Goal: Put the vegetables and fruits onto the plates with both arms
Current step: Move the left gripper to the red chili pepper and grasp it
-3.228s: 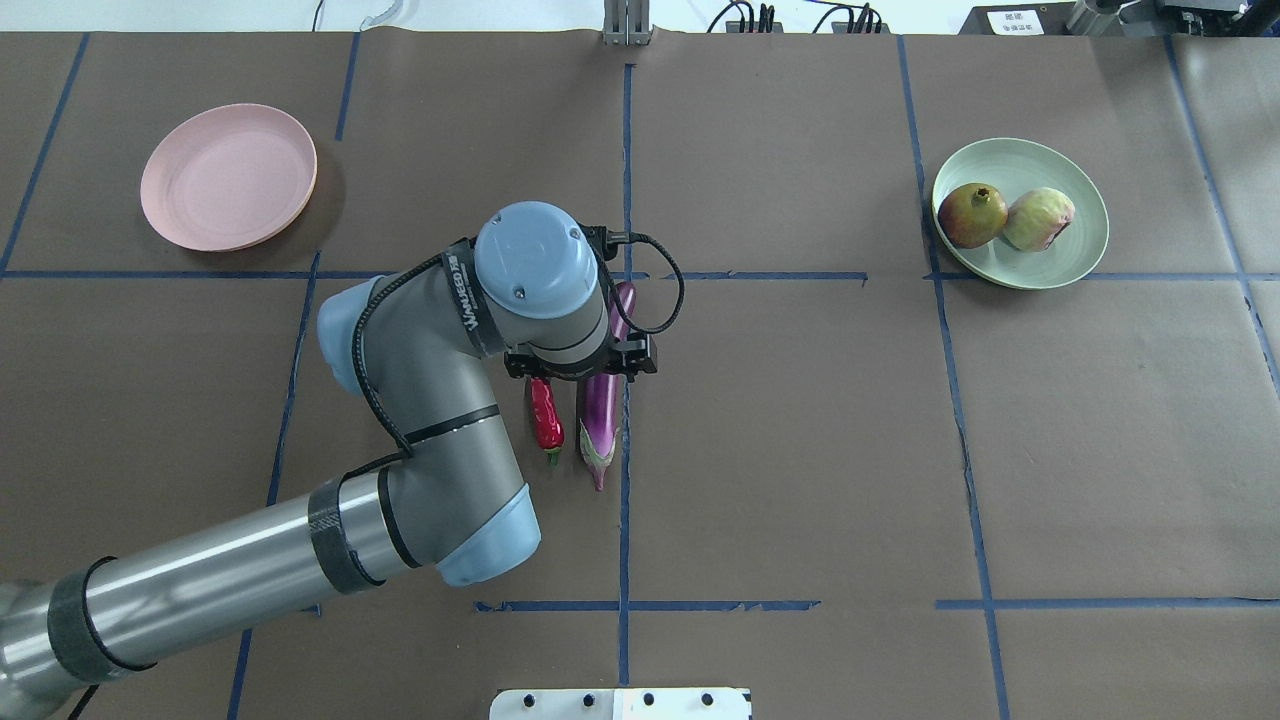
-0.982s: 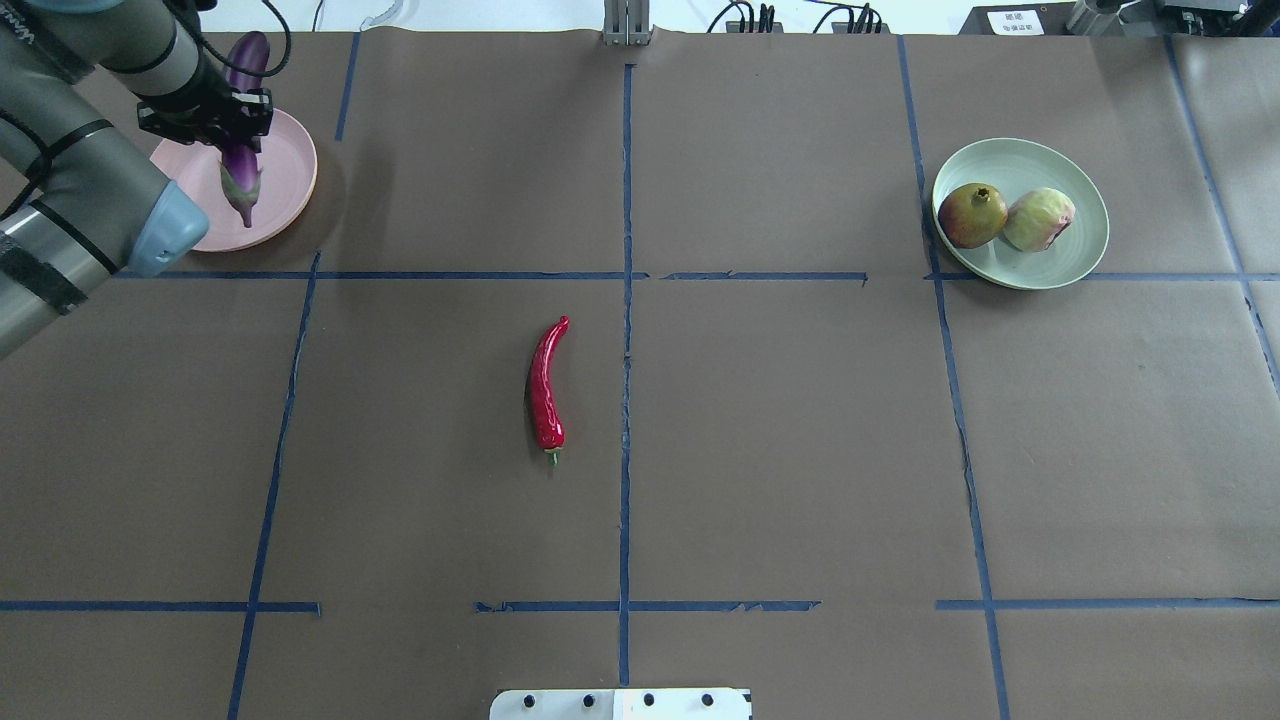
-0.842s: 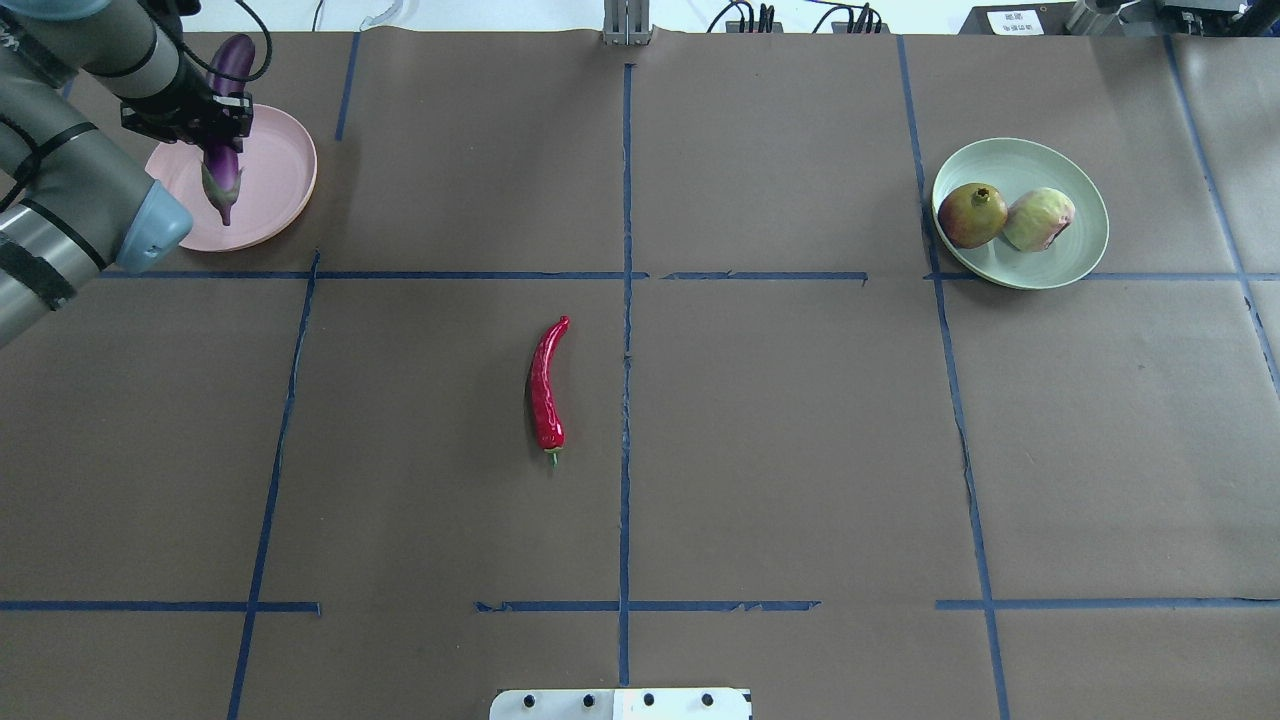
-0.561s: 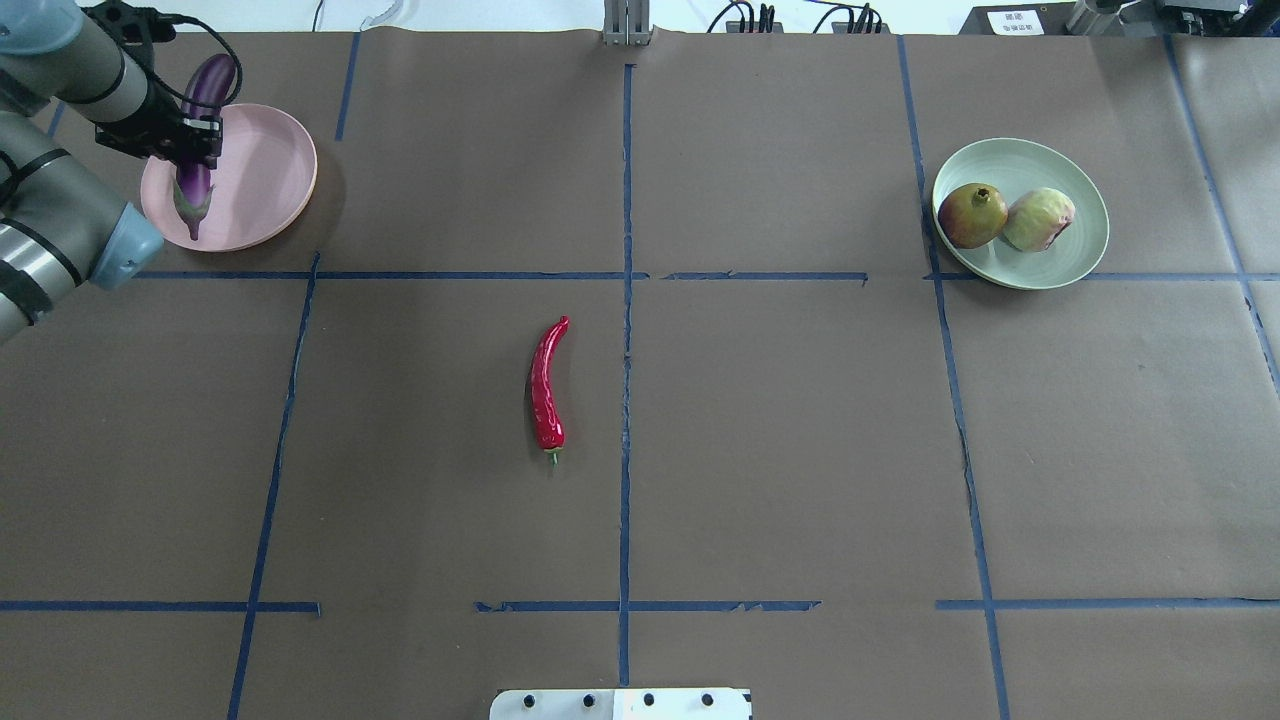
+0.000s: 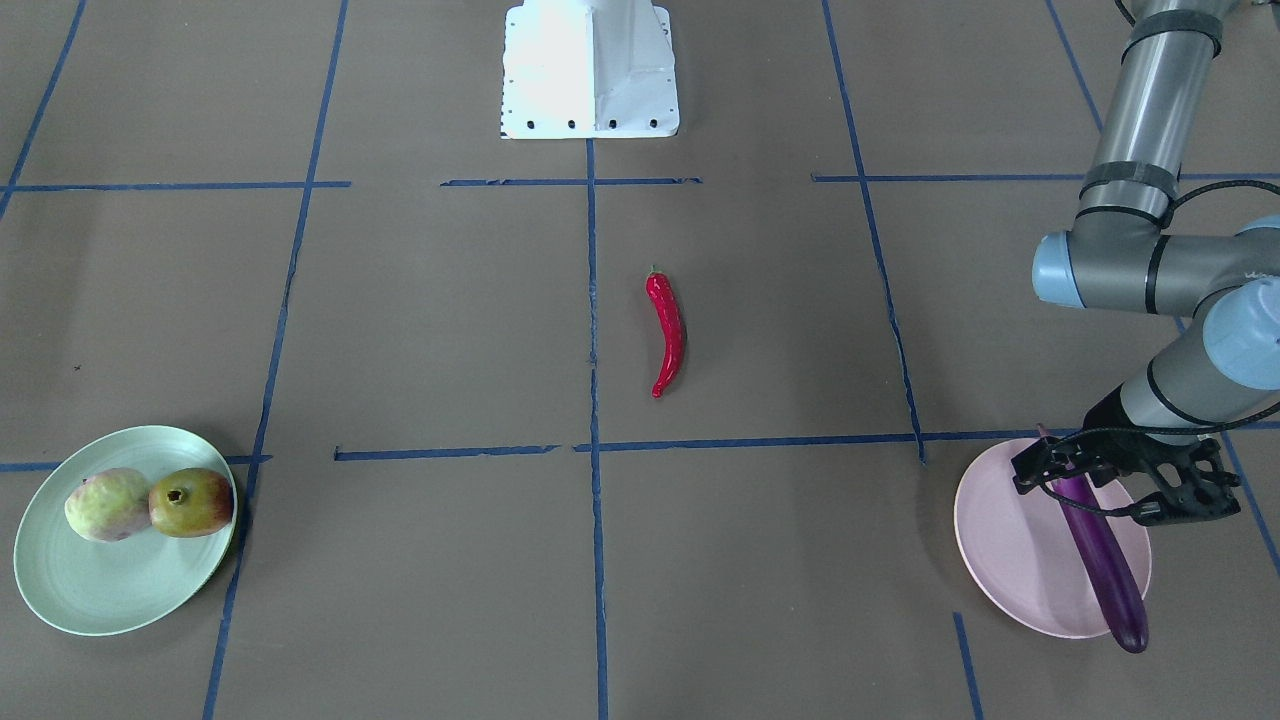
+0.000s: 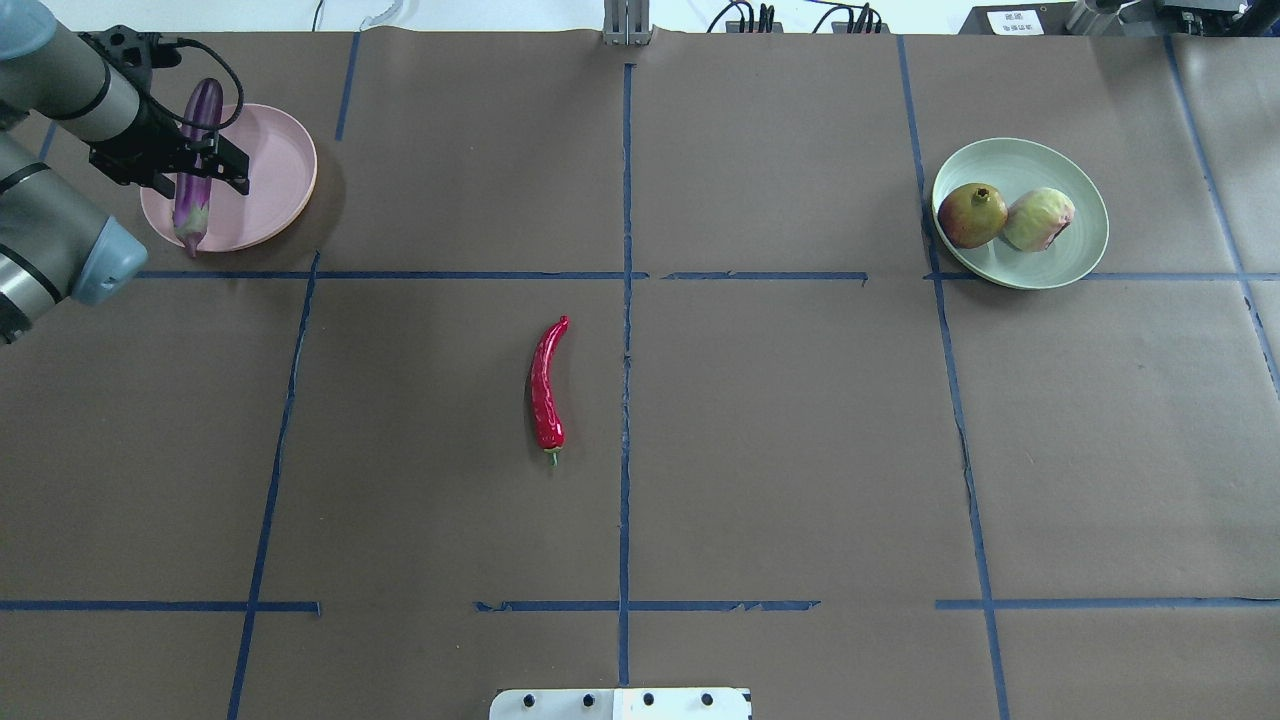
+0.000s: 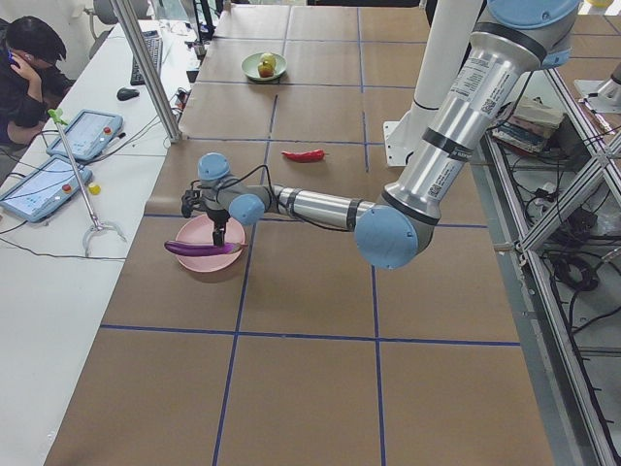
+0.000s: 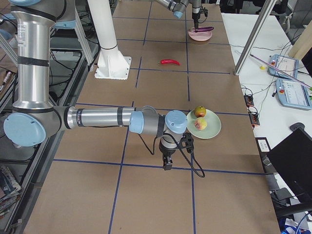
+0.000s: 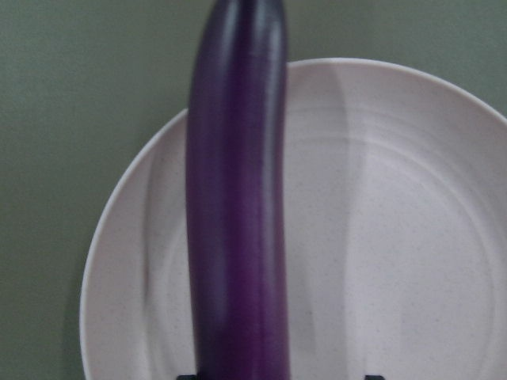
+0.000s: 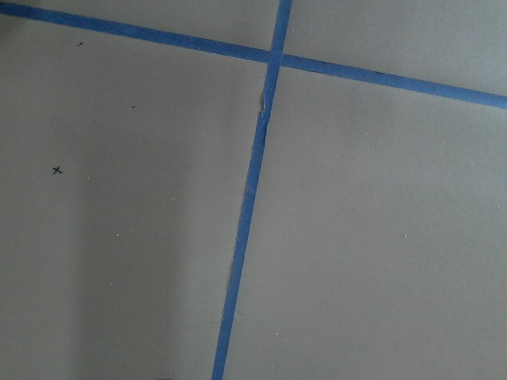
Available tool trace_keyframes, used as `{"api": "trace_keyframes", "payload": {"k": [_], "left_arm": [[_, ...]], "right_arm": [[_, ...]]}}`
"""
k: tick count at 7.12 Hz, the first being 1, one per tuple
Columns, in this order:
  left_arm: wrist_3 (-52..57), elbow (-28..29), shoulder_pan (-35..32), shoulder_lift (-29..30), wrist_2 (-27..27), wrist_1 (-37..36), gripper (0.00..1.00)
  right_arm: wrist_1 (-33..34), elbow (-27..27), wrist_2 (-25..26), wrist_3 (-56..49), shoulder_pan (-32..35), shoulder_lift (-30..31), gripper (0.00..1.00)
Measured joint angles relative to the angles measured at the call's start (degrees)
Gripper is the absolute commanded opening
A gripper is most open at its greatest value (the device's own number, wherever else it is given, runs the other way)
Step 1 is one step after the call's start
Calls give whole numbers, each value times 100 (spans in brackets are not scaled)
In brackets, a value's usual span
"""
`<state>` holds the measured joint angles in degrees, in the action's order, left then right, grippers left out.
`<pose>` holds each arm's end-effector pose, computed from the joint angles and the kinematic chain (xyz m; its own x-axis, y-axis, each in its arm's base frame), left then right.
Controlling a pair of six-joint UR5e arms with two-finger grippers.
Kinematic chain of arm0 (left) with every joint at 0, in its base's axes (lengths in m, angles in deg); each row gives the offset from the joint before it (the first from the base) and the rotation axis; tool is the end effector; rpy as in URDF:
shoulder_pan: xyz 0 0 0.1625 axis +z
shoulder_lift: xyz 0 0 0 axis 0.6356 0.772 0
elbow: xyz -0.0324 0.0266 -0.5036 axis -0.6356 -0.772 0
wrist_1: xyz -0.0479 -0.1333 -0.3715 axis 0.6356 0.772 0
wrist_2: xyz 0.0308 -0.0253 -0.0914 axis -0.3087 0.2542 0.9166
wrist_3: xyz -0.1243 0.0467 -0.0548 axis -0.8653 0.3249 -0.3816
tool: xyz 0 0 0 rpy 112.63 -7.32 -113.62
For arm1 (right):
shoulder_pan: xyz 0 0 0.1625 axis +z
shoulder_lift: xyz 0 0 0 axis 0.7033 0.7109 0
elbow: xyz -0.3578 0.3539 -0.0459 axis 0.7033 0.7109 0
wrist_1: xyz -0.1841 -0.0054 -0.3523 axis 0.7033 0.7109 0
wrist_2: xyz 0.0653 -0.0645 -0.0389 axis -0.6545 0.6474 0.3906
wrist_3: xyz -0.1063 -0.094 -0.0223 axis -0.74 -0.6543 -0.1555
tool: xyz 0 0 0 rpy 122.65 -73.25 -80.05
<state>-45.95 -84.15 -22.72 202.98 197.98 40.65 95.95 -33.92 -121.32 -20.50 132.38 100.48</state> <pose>0.3068 -0.6891 0.5868 0.6742 -0.0526 -0.7367 0.1351 0.9894 0.0530 0.0222 -0.4174 0.7595 0.7332 -0.1653 0.6596 0.1893 0.9813 0.0355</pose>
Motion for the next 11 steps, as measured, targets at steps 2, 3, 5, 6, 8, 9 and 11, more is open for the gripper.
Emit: {"api": "trace_keyframes", "payload": {"k": [2, 3, 5, 6, 8, 9, 11], "left_arm": [[-415, -1307, 255, 98, 34, -1268, 100], [-963, -1796, 782, 120, -239, -1500, 100], [-1973, -2226, 2327, 326, -1401, -1638, 100], [-2464, -2248, 2888, 523, -1727, -1737, 99], [-3200, -2216, 3488, 910, -2011, -2086, 75], [-3352, -2151, 3644, 986, -2164, -2160, 59], [-3532, -2009, 3736, 1049, -2282, -2191, 4]], "right_arm": [[-5, 1, 0, 6, -4, 0, 100], [-6, 1, 0, 12, -2, 0, 100], [-5, 3, 0, 24, 2, 0, 100], [-1, 7, 0, 26, 2, 0, 100], [2, 12, 6, 26, 2, 0, 100], [3, 19, 8, 26, 0, 0, 100], [3, 25, 9, 26, -6, 0, 100]]}}
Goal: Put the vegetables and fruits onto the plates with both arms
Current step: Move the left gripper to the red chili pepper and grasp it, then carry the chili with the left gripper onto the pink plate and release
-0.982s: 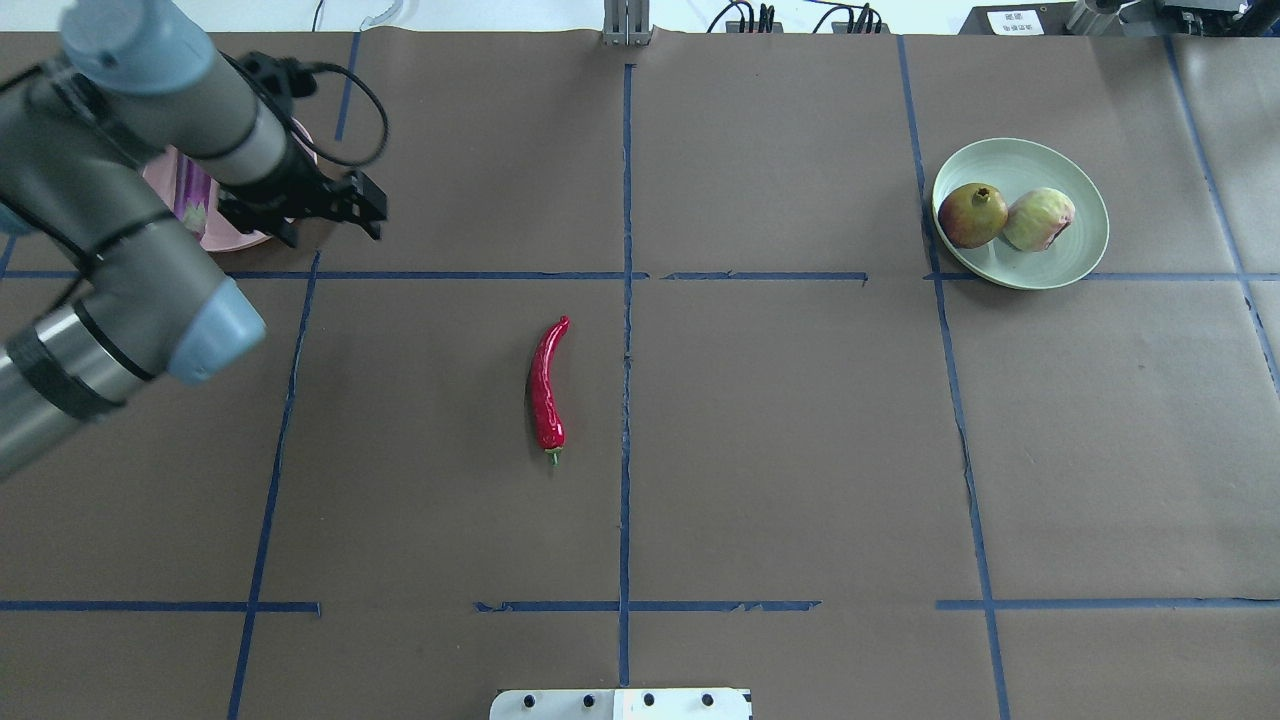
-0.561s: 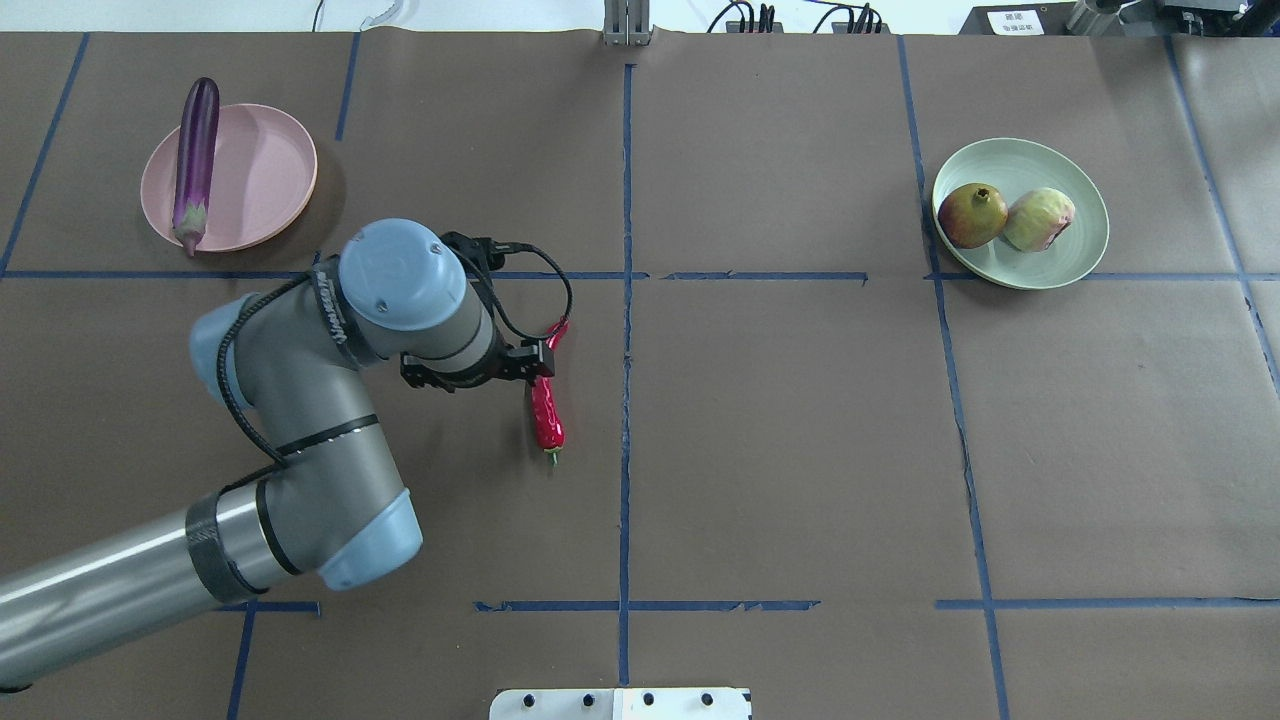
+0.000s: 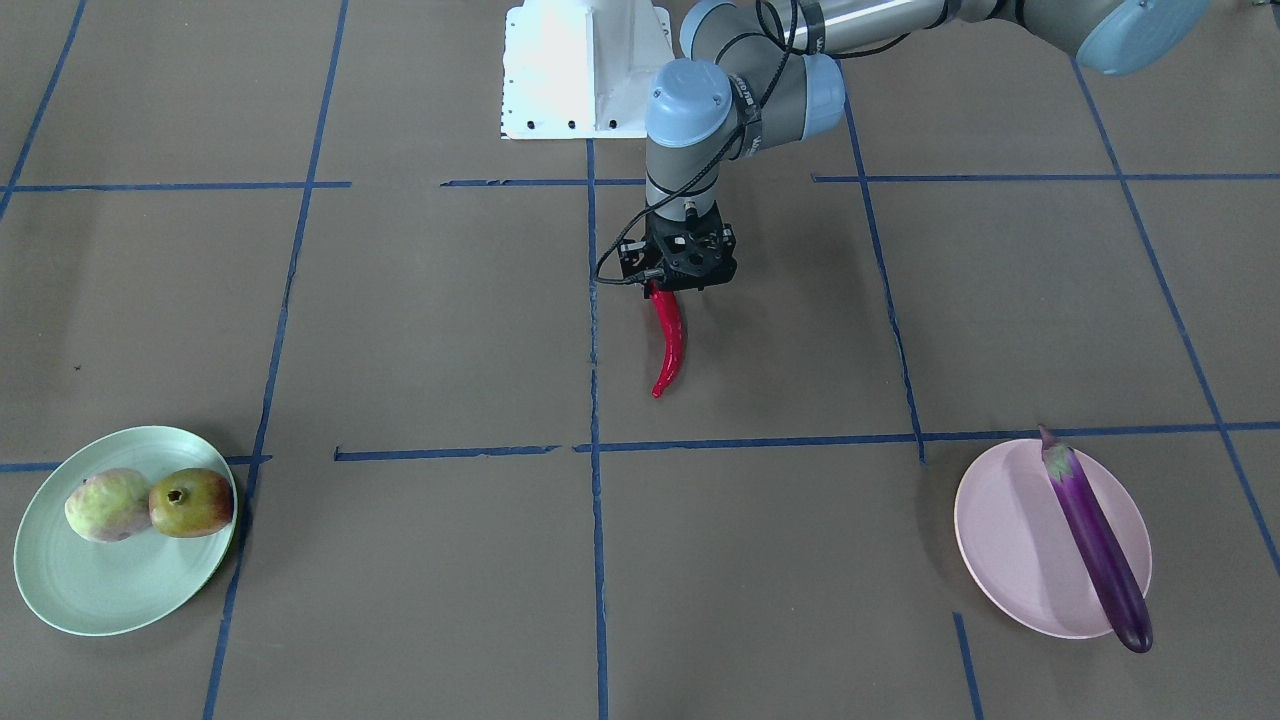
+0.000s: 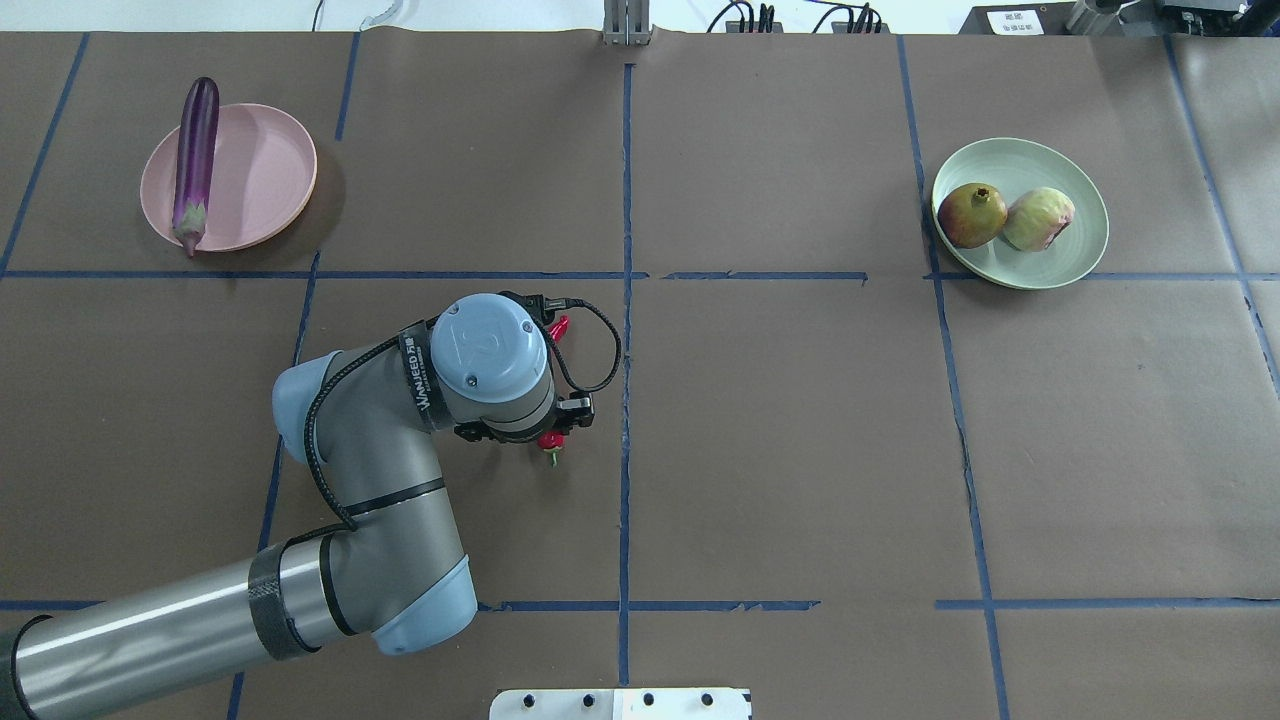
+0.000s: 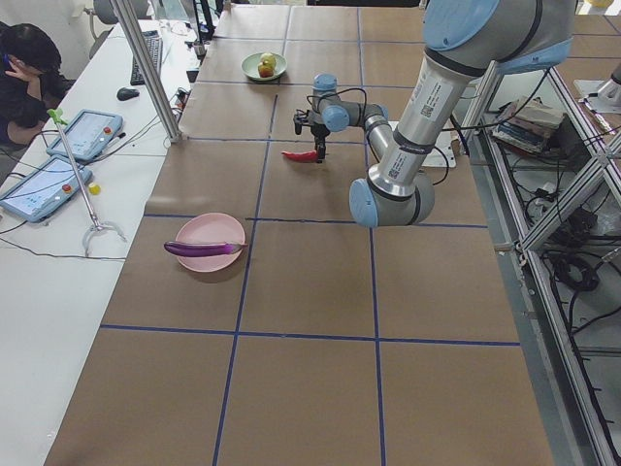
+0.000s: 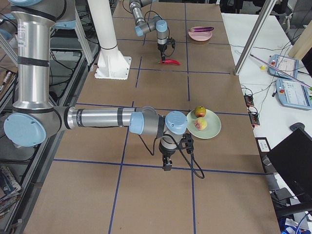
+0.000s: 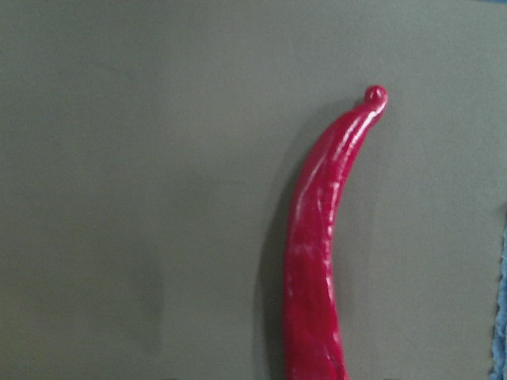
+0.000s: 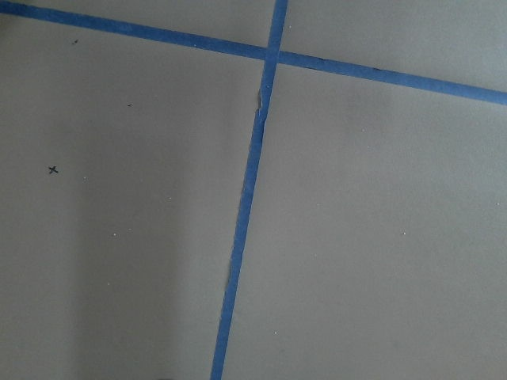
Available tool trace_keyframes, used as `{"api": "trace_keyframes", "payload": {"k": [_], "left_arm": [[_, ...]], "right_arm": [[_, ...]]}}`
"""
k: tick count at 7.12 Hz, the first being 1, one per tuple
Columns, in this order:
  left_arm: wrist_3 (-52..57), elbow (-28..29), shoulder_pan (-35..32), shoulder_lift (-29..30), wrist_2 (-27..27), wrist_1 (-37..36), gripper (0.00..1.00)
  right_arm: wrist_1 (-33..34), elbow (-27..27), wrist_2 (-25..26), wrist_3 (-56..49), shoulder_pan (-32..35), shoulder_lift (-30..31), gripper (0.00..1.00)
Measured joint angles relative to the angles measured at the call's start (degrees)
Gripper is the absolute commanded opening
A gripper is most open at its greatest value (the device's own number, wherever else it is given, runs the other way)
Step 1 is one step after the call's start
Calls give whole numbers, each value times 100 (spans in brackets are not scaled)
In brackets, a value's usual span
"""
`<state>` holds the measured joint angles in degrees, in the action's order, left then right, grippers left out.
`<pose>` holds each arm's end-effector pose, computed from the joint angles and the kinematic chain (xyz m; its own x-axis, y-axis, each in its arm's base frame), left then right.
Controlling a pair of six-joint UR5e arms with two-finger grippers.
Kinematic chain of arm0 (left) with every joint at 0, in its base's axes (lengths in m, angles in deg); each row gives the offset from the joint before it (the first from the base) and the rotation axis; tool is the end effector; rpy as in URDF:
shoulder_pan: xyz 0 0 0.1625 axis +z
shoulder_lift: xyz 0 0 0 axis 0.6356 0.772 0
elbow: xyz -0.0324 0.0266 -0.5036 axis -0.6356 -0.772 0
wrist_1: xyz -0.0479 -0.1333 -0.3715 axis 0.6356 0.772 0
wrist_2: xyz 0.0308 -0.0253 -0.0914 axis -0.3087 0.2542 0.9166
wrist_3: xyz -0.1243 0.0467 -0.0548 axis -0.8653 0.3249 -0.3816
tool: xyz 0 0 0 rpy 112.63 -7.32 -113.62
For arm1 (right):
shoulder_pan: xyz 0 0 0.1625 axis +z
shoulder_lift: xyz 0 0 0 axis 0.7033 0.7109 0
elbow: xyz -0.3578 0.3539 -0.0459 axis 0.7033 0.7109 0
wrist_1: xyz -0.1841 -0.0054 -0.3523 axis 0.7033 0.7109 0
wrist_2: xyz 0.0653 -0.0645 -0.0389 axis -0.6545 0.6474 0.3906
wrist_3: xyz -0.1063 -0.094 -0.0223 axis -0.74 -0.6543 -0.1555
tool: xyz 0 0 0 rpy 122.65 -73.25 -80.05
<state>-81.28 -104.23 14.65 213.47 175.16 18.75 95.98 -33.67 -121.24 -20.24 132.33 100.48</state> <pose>0.6529 -0.4144 0.3517 0.7005 -0.1520 -0.6973 0.1654 0.9850 -0.0485 0.0220 -0.4170 0.7617 0.7349 -0.1584 0.6594 0.1870 0.9820 0.0275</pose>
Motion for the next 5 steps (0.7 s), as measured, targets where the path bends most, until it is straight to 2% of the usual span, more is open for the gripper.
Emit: {"api": "trace_keyframes", "payload": {"k": [1, 3, 5], "left_arm": [[-78, 18, 5, 20, -11, -3, 0], [-115, -28, -95, 40, -4, -3, 0], [-44, -143, -783, -78, 198, -9, 0]], "right_arm": [[0, 2, 0, 0, -1, 0, 100], [-2, 2, 0, 0, -1, 0, 100], [-7, 8, 0, 0, -2, 0, 100]]}}
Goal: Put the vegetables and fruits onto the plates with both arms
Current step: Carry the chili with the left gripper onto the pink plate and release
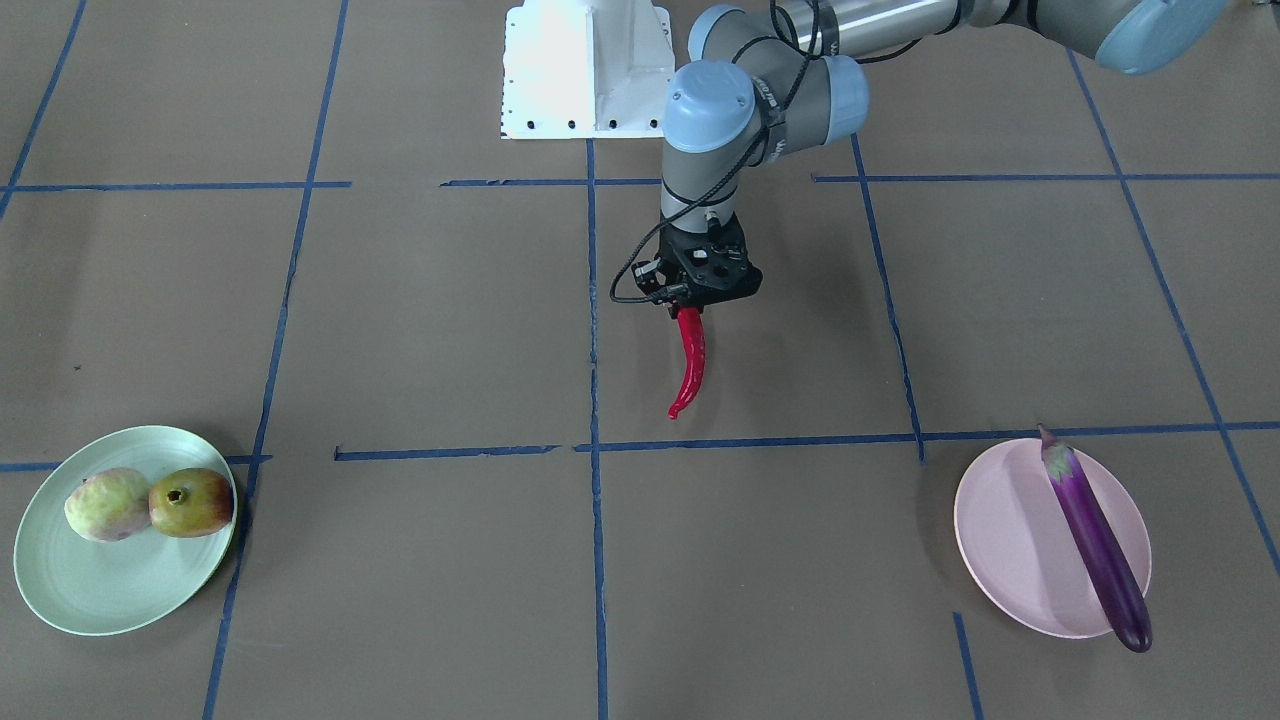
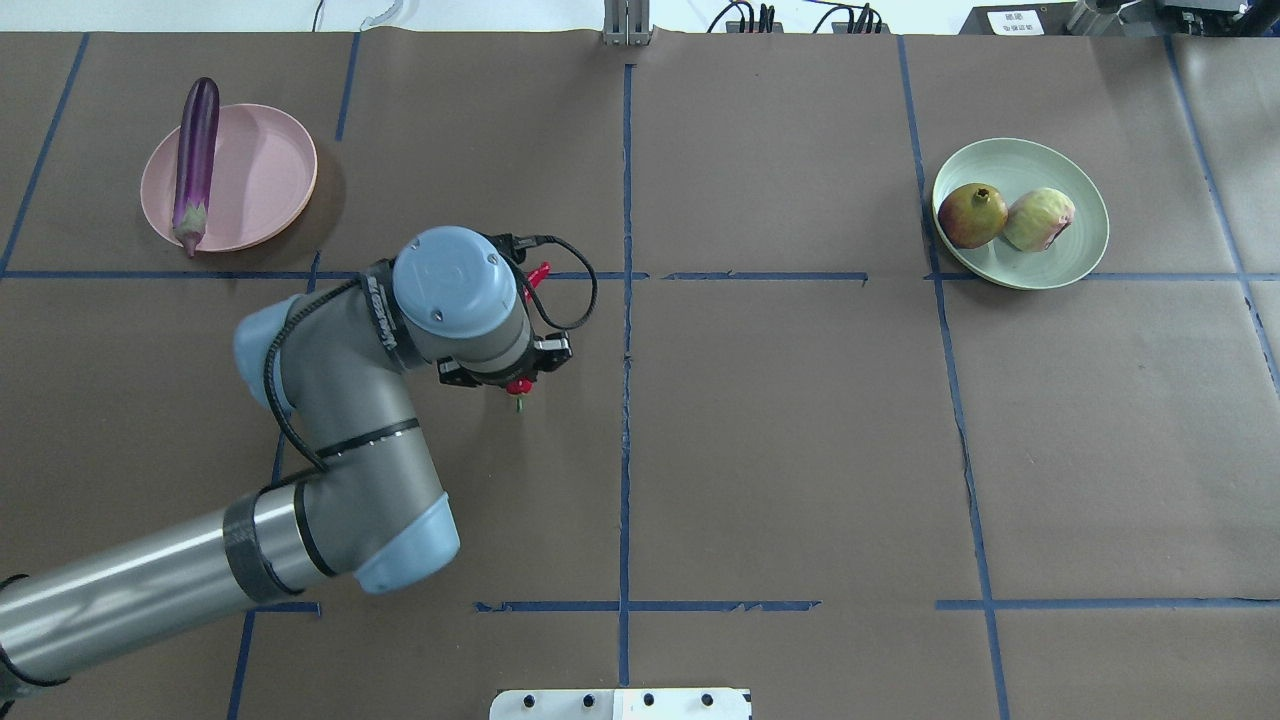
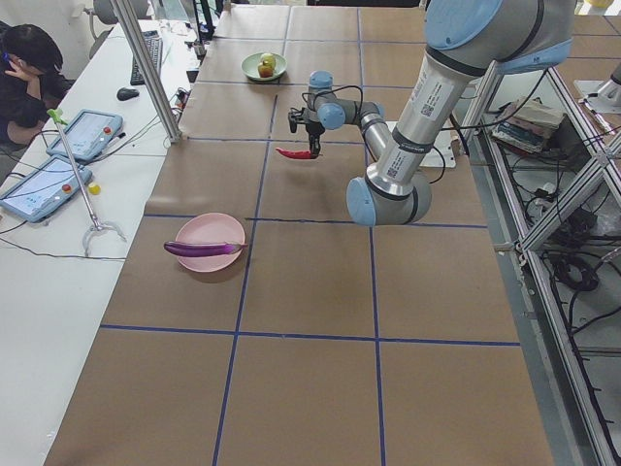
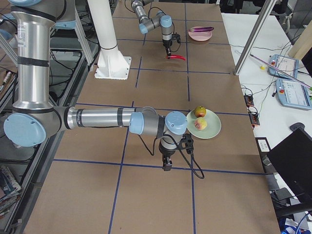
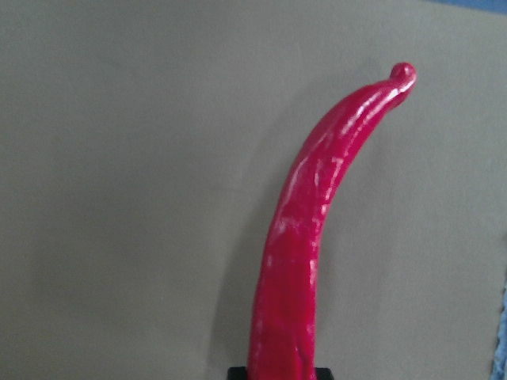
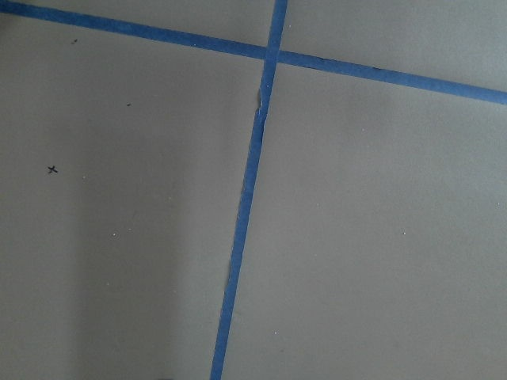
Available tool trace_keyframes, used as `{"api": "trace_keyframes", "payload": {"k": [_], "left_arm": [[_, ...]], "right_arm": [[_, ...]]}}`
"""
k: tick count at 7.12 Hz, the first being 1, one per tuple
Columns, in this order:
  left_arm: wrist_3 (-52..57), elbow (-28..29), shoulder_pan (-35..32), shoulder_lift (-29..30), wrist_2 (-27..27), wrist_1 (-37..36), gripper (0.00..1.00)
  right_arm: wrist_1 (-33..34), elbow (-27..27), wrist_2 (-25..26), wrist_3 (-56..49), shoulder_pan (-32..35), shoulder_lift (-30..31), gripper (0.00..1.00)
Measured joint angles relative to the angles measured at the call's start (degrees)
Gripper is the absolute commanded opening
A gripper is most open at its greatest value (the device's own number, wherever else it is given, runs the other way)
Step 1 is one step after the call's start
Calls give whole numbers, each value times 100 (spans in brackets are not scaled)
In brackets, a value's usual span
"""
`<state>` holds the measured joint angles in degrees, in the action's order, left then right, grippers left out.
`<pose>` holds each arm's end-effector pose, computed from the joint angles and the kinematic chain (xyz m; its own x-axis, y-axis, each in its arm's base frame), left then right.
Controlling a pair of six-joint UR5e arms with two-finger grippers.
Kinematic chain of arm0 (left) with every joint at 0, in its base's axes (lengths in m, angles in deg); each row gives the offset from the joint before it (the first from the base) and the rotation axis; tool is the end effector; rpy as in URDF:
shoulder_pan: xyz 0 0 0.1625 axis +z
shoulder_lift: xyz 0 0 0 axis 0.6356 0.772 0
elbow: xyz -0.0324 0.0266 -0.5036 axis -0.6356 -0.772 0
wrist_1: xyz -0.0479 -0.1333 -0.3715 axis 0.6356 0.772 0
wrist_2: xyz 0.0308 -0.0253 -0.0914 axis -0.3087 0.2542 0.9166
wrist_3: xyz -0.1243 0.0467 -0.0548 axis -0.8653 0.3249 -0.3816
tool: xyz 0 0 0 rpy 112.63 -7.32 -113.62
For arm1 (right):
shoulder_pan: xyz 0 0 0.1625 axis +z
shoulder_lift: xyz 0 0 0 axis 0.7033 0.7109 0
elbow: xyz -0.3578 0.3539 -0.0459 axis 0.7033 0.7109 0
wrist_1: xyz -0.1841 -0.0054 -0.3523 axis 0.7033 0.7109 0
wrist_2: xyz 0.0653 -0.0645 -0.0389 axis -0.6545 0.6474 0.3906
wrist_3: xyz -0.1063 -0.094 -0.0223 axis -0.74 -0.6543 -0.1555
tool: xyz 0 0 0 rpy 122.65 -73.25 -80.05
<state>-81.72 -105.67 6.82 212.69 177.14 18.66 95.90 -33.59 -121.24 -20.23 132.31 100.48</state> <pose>0.5856 -0.4907 0.3502 0.6615 -0.2487 -0.7075 0.2792 0.9573 -0.0754 0.0218 -0.4170 0.7623 0.7349 -0.1585 0.6594 0.1872 0.9819 0.0274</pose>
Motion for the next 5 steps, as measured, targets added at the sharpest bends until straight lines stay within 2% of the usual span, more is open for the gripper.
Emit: {"api": "trace_keyframes", "payload": {"k": [2, 3, 5], "left_arm": [[520, 75, -1158, -341, 675, 2, 0], [1043, 293, -1690, -466, 855, 21, 0], [2368, 1103, -2478, -534, 950, 84, 3]], "right_arm": [[-1, 2, -6, 0, 0, 0, 100], [-1, 3, -8, 0, 0, 0, 100], [4, 3, -9, 0, 0, 0, 100]]}}
